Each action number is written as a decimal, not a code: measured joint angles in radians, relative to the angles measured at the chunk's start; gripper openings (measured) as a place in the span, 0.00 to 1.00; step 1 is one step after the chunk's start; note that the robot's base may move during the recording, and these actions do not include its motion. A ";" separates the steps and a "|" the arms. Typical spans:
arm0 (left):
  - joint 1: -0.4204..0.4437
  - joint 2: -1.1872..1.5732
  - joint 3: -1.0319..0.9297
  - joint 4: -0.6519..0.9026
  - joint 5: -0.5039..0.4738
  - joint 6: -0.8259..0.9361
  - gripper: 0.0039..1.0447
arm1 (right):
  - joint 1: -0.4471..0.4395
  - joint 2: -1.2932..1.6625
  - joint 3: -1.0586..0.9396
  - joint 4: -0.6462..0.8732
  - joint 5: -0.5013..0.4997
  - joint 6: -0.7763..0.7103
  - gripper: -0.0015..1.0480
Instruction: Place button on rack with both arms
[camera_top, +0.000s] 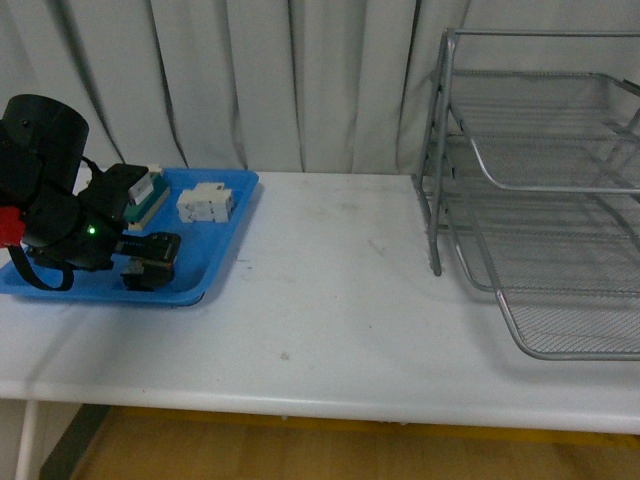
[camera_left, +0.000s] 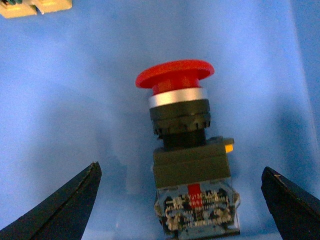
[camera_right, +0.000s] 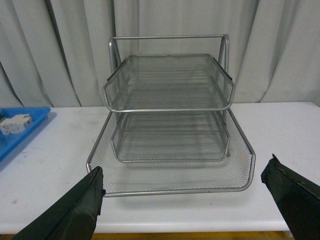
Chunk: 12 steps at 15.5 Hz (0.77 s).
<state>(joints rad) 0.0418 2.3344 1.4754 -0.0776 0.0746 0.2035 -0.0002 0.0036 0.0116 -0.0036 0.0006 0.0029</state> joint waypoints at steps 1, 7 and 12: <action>-0.002 0.009 0.014 0.003 -0.002 0.004 0.94 | 0.000 0.000 0.000 0.000 0.000 0.000 0.94; -0.010 0.035 0.050 -0.018 -0.017 0.008 0.52 | 0.000 0.000 0.000 0.000 0.000 0.000 0.94; -0.019 0.034 0.050 -0.018 -0.023 0.007 0.34 | 0.000 0.000 0.000 0.000 0.000 0.000 0.94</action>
<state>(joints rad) 0.0231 2.3688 1.5257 -0.0956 0.0521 0.2104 -0.0002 0.0036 0.0116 -0.0036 0.0006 0.0029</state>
